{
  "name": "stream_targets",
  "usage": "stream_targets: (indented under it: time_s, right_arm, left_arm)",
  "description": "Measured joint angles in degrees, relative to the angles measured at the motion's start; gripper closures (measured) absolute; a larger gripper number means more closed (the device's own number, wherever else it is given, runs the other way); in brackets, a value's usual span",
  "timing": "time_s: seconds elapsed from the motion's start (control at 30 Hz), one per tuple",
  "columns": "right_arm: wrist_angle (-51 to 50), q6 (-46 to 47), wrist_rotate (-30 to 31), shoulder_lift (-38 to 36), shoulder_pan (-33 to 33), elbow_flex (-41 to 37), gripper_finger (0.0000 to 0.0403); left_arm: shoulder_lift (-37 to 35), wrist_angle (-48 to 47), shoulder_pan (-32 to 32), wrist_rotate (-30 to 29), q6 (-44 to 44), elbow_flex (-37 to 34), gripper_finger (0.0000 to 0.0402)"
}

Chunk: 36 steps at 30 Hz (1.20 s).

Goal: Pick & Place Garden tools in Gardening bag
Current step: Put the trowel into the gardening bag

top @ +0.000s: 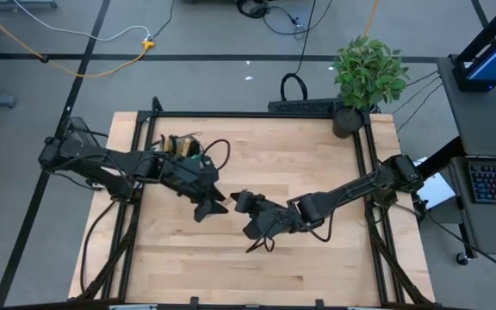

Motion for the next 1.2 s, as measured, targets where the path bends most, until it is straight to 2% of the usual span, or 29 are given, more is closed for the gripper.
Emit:
stream_targets:
  time_s: [0.37, 0.47, 0.6, 0.8, 1.03, 1.2]
  right_arm:
    - [1.08, 0.05, -2.72, 0.00, 0.02, 0.00, 0.0343]
    - [1.48, -0.09, -2.95, 0.00, 0.02, 0.00, 0.0343]
    - [1.53, 0.31, -2.97, 0.00, 0.02, 0.00, 0.0343]
    - [1.71, 2.51, -2.93, -0.09, 0.13, 0.07, 0.0342]
    - [1.51, 12.91, -2.21, -0.09, -0.04, 0.07, 0.0267]
    - [1.51, 14.04, 5.23, -0.09, 0.20, 0.07, 0.0234]
  left_arm:
    - [2.99, 3.27, 0.00, 1.33, 0.59, -0.02, 0.0166]
    - [3.97, 2.77, 0.02, 2.08, 0.35, -0.05, 0.0180]
    - [4.58, 4.47, 0.39, 2.23, 0.28, -0.04, 0.0229]
    - [4.58, 6.29, 0.48, 2.05, 0.89, -0.07, 0.0342]
    - [4.47, 4.68, 0.22, 1.80, 1.73, -0.04, 0.0339]
    - [3.99, 2.36, -0.94, -3.93, 1.73, -0.04, 0.0339]
